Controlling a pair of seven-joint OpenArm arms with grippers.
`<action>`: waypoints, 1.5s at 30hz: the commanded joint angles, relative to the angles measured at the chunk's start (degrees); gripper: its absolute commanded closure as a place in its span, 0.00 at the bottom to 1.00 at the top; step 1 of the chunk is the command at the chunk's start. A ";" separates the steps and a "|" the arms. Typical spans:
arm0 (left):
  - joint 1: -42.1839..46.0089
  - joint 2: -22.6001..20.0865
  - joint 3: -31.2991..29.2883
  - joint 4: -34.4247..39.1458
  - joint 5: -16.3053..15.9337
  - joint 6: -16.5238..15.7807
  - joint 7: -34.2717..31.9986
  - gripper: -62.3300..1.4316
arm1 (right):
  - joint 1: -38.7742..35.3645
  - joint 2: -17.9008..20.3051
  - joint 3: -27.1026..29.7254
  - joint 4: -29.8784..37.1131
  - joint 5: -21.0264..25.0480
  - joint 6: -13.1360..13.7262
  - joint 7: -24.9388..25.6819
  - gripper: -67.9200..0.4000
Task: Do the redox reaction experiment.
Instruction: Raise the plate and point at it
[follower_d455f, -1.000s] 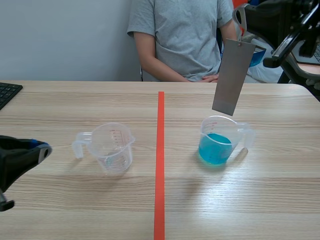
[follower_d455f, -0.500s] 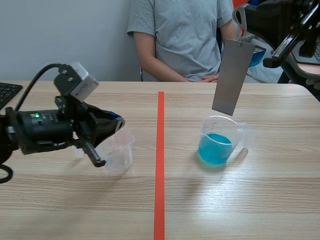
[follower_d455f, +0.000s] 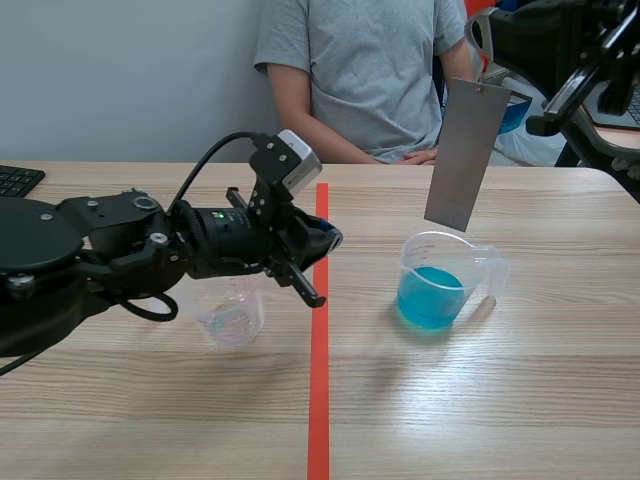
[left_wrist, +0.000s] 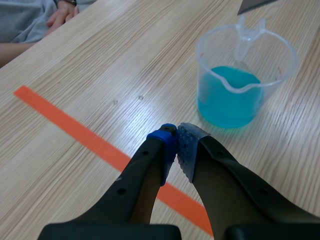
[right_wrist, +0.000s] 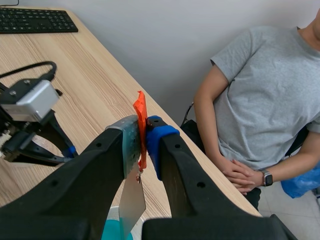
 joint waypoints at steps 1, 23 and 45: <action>-1.42 1.90 0.17 0.20 -0.39 -0.04 -1.11 0.91 | 0.66 0.90 0.59 0.63 0.61 0.31 0.59 0.97; -3.56 10.78 1.31 -7.50 -0.42 -1.75 -7.13 0.91 | 0.66 0.90 0.59 0.63 0.61 0.31 0.42 0.97; -3.56 12.46 1.31 -7.50 -0.44 -0.35 -8.17 0.91 | 0.66 0.90 0.59 0.63 0.61 0.31 0.42 0.97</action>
